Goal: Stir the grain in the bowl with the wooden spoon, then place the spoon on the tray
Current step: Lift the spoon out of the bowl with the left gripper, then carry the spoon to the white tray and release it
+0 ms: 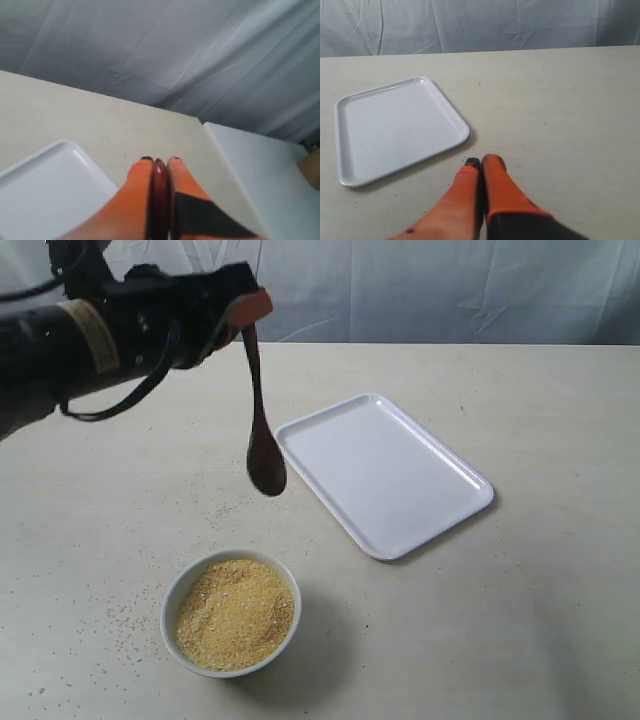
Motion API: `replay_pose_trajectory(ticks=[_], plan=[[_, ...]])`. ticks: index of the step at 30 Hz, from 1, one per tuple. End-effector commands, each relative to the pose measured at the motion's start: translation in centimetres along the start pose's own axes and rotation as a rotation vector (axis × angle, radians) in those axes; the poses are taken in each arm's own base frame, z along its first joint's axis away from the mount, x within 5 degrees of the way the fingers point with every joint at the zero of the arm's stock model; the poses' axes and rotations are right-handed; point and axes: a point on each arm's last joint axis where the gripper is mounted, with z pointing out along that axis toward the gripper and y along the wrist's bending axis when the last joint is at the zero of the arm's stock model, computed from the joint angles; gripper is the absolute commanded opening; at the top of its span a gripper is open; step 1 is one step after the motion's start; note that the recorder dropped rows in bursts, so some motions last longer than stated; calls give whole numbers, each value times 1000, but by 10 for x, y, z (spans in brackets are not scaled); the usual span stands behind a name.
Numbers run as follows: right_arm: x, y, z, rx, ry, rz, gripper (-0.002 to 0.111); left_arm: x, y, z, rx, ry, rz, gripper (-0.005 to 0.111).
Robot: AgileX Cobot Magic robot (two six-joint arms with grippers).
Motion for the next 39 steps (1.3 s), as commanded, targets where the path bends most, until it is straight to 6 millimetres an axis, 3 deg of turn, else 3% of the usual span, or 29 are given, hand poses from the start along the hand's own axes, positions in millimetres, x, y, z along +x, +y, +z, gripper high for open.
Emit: replay_pose_trajectory(ticks=[1,6,12,18,22,27,33,39], plan=[[0,0,0,5,-12,1,3,-3,12,35,-49,4,-194,0],[0,0,0,5,-10,1,3,13,36,82,-37,31,-402,0],[0,0,0,5,-10,1,3,50,66,133,-117,52,-618,0],[0,0,0,5,-11,3,3,82,79,170,-222,99,-657,0],[0,0,0,5,-14,2,3,96,77,184,-247,132,-644,7],[0,0,0,5,-14,2,3,108,78,194,-248,151,-636,26],[0,0,0,5,-14,2,3,115,88,191,-364,188,-608,41],[0,0,0,5,-14,2,3,112,83,190,-342,200,-560,48]])
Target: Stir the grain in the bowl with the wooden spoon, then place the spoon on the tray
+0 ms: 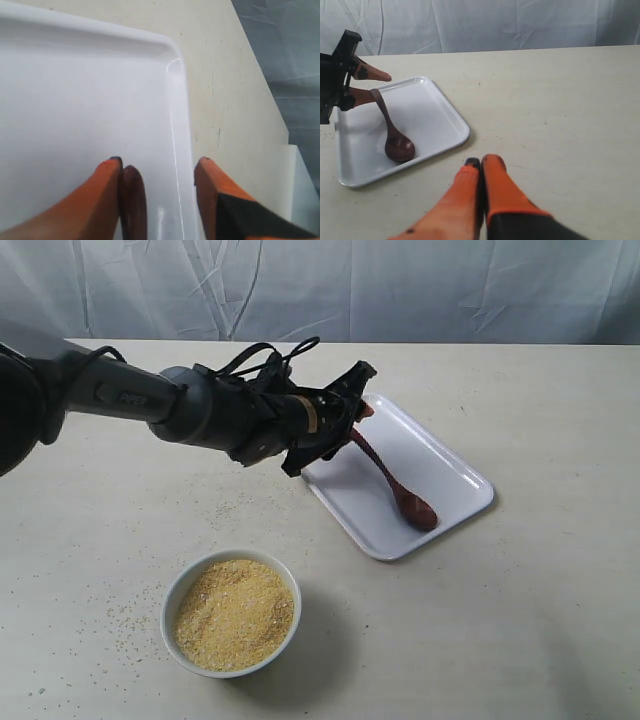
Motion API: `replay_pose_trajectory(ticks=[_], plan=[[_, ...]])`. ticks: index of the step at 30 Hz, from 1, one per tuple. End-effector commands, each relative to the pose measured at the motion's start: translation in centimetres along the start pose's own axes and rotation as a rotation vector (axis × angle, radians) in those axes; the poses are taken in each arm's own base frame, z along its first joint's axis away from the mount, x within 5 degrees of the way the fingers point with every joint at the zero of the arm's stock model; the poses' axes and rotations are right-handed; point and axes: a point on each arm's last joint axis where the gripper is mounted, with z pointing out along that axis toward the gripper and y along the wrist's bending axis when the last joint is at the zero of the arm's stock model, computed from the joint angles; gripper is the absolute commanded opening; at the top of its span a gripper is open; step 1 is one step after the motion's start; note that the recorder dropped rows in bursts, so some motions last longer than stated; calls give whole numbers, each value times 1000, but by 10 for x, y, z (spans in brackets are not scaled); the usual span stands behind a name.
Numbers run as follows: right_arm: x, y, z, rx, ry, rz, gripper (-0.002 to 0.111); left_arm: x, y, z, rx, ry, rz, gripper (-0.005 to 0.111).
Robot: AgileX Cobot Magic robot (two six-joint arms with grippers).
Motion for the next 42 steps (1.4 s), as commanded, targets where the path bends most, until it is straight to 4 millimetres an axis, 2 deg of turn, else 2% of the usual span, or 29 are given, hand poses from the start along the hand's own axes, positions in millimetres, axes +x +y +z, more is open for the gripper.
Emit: replay_pose_trajectory(ticks=[1,8,16,20,22,23,29,32,37,39,42], plan=[[0,0,0,5,-10,2,3,-2,-6,-3,9,2,43,48],[0,0,0,5,-10,2,3,-29,-4,-21,-150,-49,247,51],[0,0,0,5,-10,1,3,-46,-40,-58,-183,-137,598,53],[0,0,0,5,-13,1,3,-59,-60,-88,-263,-227,723,52],[0,0,0,5,-13,1,3,-65,-67,-106,-338,-247,788,47],[0,0,0,5,-13,1,3,-66,-68,-114,-378,-237,822,43],[0,0,0,5,-13,1,3,-73,-62,-156,-701,-132,949,1],[0,0,0,5,-13,1,3,-72,-58,-168,-807,-65,982,0],[0,0,0,5,-13,1,3,-62,-56,-180,-771,175,1169,0],[0,0,0,5,-13,1,3,-58,-50,-187,-733,271,1144,0],[0,0,0,5,-10,1,3,-60,-38,-200,-703,318,1012,0]])
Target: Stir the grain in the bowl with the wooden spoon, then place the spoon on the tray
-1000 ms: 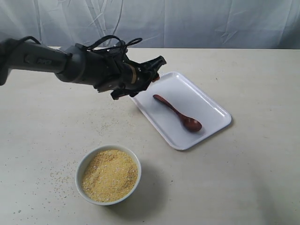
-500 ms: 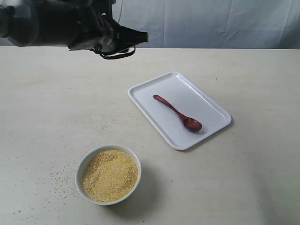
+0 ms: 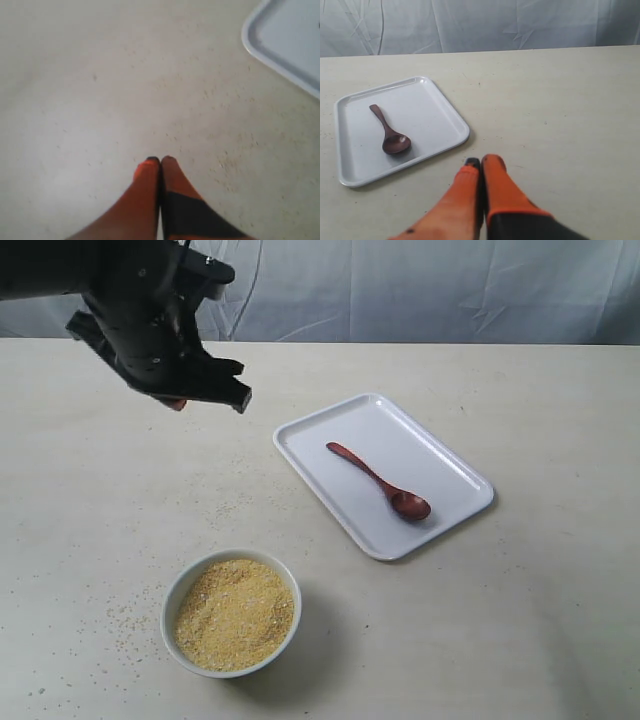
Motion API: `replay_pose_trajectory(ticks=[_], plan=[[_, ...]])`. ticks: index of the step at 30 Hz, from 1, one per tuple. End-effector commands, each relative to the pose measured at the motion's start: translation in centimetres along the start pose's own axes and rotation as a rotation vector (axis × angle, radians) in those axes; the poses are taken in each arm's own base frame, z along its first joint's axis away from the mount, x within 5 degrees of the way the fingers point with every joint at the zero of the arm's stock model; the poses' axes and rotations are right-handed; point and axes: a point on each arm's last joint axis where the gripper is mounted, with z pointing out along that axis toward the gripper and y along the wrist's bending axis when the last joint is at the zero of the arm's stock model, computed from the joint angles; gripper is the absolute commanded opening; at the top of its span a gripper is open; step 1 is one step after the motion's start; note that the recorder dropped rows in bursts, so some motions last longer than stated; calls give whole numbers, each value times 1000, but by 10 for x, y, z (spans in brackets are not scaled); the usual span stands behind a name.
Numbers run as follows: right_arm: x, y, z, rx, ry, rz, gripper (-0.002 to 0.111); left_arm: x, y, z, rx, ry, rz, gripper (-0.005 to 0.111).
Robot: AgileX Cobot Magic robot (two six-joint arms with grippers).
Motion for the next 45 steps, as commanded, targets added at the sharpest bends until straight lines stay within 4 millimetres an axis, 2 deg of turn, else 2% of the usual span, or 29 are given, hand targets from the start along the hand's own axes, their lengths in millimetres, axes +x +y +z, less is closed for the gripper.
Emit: replay_pose_trajectory(ticks=[1,8,14,19,24,32,39,45], plan=[[0,0,0,5,-10,1,3,22,16,-8,124,86,-98,0],[0,0,0,5,-10,1,3,62,49,-29,237,91,-200,0],[0,0,0,5,-10,1,3,101,65,-48,234,-65,-291,0],[0,0,0,5,-12,3,3,136,62,-63,255,-137,-314,0],[0,0,0,5,-12,3,3,169,51,-78,364,-217,-294,0],[0,0,0,5,-12,3,3,223,47,-115,410,-385,-254,0],[0,0,0,5,-10,2,3,250,51,-145,391,-575,-225,0],[0,0,0,5,-10,2,3,259,51,-155,388,-651,-223,0]])
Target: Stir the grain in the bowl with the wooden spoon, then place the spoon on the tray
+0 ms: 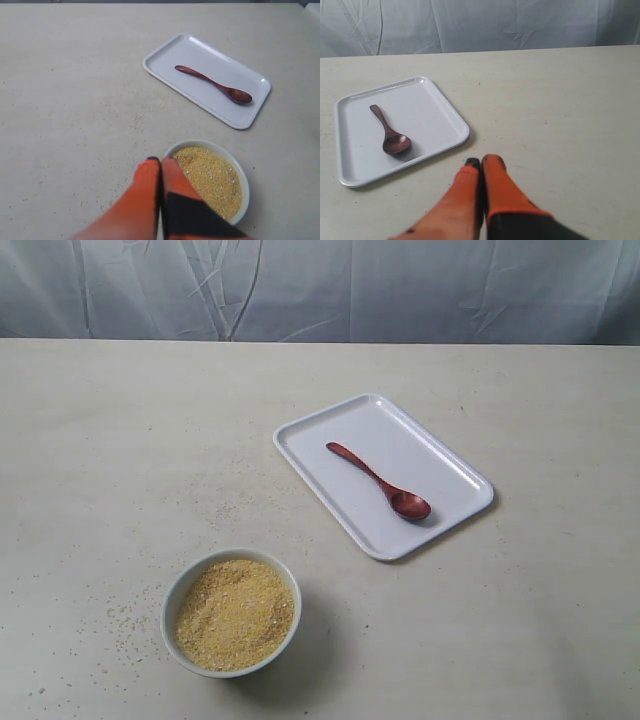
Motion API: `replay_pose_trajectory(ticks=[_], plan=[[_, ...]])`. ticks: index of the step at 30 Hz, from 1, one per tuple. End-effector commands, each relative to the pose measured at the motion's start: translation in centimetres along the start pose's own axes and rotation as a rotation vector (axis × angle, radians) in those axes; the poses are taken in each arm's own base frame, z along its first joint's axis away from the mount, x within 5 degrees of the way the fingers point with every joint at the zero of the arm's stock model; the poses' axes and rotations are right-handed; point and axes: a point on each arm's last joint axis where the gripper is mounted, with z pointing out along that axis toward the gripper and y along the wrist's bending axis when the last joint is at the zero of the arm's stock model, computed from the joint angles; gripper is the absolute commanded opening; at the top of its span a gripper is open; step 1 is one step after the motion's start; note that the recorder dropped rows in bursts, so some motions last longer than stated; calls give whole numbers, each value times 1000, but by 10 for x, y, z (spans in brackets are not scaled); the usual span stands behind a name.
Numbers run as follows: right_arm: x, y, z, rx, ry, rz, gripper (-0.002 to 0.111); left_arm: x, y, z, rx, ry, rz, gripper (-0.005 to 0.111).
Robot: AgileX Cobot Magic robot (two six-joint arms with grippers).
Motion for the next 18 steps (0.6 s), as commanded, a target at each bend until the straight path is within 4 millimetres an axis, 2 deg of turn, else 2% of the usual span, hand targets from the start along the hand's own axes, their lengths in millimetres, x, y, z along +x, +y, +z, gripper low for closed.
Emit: replay_pose_trajectory(ticks=[1,5,8,10,11,12,13,15,16,18], plan=[[0,0,0,5,-10,0,3,3,0,-6,-1,-30,12,0],[0,0,0,5,-10,0,3,1,7,-10,-86,-107,150,0],[0,0,0,5,-10,0,3,9,17,-13,-197,-320,227,0],[0,0,0,5,-12,0,3,26,24,-10,-259,-445,225,0],[0,0,0,5,-12,0,3,41,29,-4,-291,-489,218,0],[0,0,0,5,-12,0,3,50,32,0,-309,-495,213,0],[0,0,0,5,-12,0,3,68,40,13,-336,-457,193,0],[0,0,0,5,-12,0,3,92,50,32,-363,-375,166,0],[0,0,0,5,-12,0,3,99,53,37,-370,-348,158,0],[0,0,0,5,-12,0,3,98,53,36,-376,-363,154,0]])
